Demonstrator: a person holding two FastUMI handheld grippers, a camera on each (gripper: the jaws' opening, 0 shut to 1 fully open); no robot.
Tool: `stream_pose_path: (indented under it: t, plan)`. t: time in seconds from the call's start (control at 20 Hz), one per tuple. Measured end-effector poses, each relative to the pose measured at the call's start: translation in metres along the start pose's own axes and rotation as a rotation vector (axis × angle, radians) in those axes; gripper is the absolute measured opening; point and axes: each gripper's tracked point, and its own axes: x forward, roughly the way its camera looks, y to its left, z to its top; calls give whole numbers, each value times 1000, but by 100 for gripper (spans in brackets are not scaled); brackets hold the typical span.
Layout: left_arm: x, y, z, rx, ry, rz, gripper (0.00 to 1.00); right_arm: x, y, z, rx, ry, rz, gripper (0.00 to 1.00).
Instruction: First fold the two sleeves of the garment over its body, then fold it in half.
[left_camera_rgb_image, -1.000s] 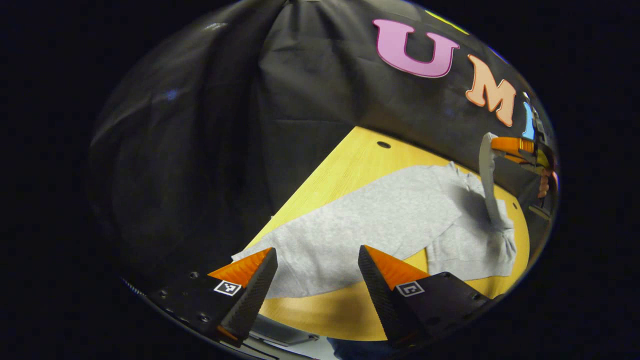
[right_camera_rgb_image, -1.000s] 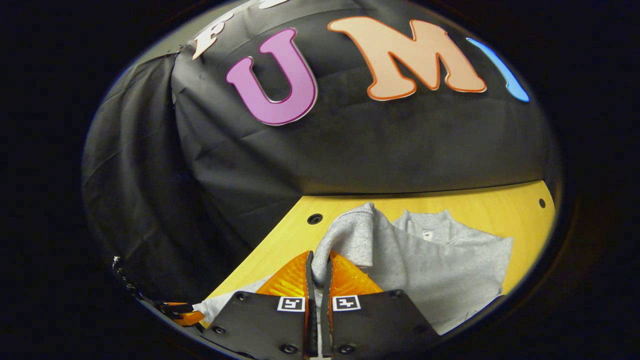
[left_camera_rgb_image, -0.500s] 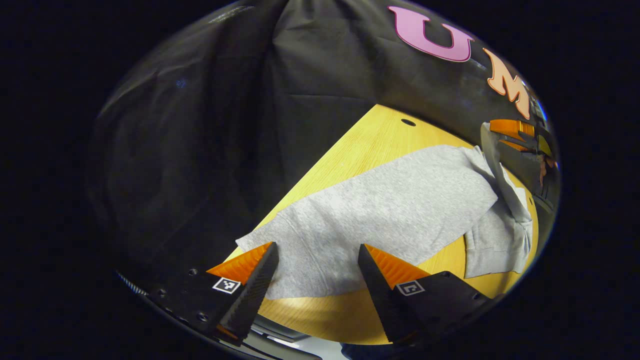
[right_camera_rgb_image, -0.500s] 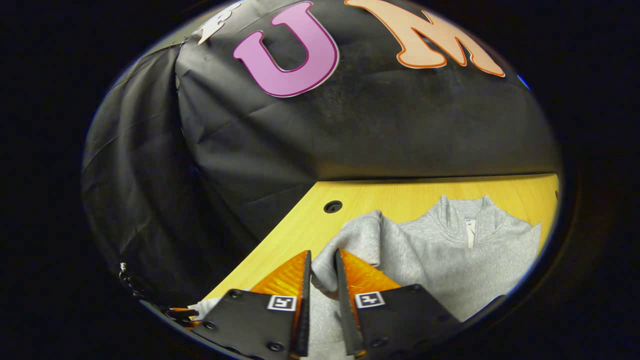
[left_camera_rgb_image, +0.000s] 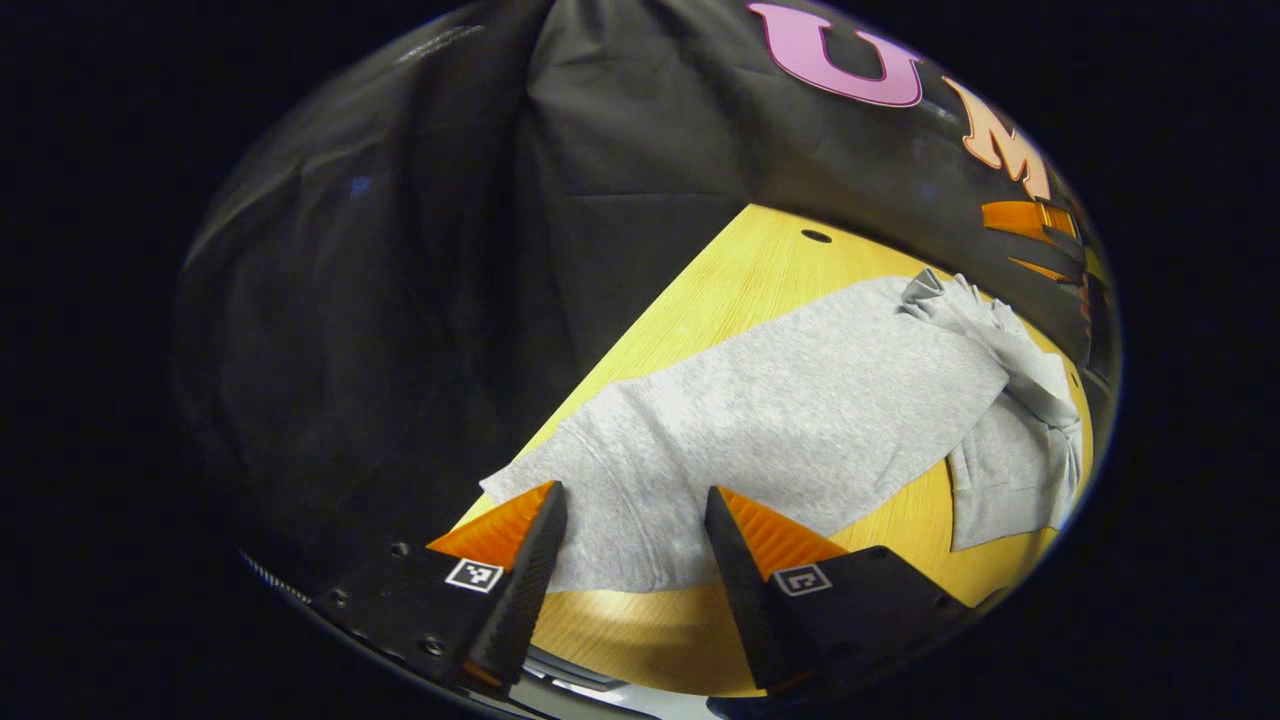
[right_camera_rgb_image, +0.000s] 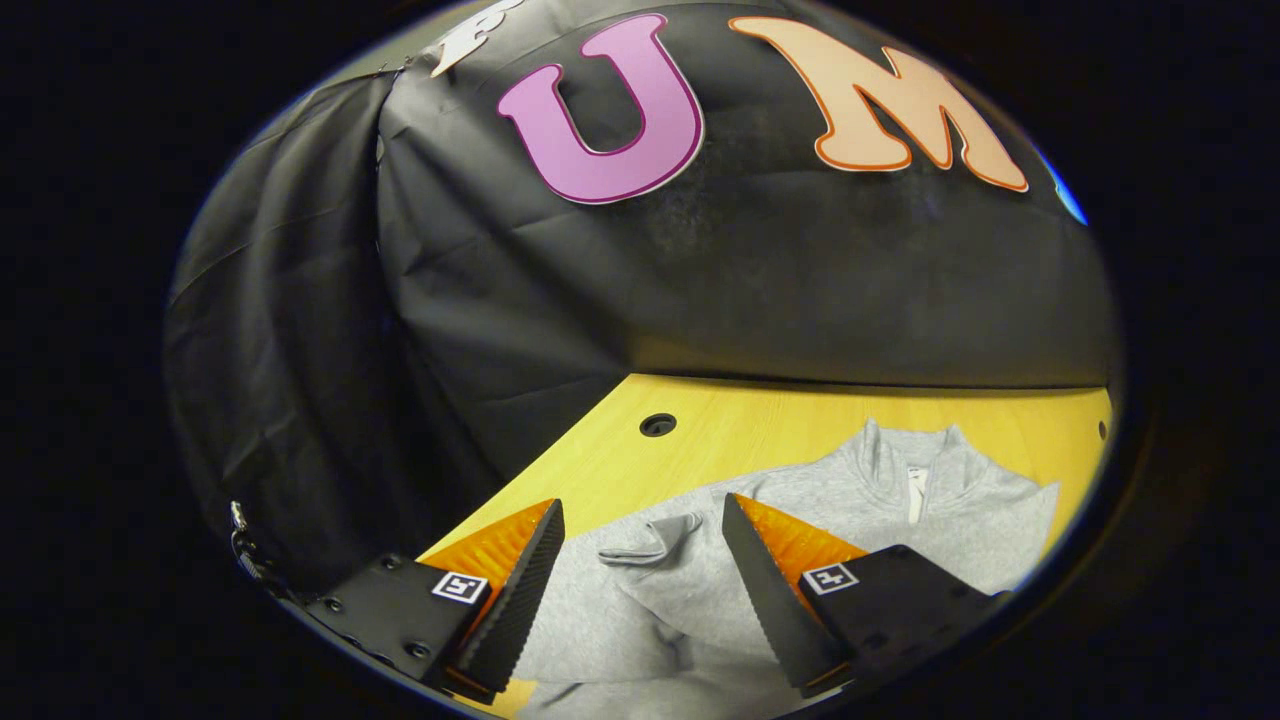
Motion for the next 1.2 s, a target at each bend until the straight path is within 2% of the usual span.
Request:
stream_pose_path:
  t: [0.05, 0.1, 0.15, 0.2, 0.25, 0.3, 0.35, 0.4, 0.6, 0.65, 0.8, 0.85, 1.0, 1.05, 1.2]
  plan:
    - [-3, -1, 1, 11, 0, -11, 80, -4, -3, 1, 1, 0, -6, 98]
    - [-2, -4, 0, 25, -3, -27, 70, -10, -5, 2, -8, -2, -16, 98]
    - [-2, -6, 1, 36, -3, -39, 67, -16, -8, 6, -22, -11, -24, 98]
    - [2, -13, 0, 44, -4, -49, 54, -22, -10, 9, -39, -20, -29, 98]
    - [3, -16, 0, 47, -4, -54, 52, -30, -11, 12, -56, -28, -33, 98]
    - [4, -17, 1, 51, -3, -54, 41, -37, -12, 15, -66, -37, -35, 98]
    - [4, -19, 1, 58, -4, -57, 37, -44, -14, 16, -71, -41, -36, 98]
    - [5, -19, 1, 63, -3, -46, 23, -51, -18, 18, -73, -43, -41, 98]
    - [4, -22, 2, 82, 6, -25, 11, -82, -46, 20, -78, -47, -95, 98]
    - [4, -21, 2, 88, 15, -21, 10, -90, -54, 20, -76, -49, -115, 95]
    - [3, -31, 2, 68, 31, -36, 6, -116, -81, 21, -55, -56, -169, 98]
    - [1, -34, 2, 64, 38, -46, 6, -126, -91, 20, -45, -55, -187, 95]
    - [-6, -57, 14, 68, 36, -103, 5, -155, -116, 17, -14, -57, -232, 98]
    - [-10, -67, 20, 85, 34, -118, 5, -164, -125, 15, -13, -56, -247, 95]
    - [-28, -110, 48, 110, -11, -192, 5, -193, -148, 7, -36, -41, -297, 98]
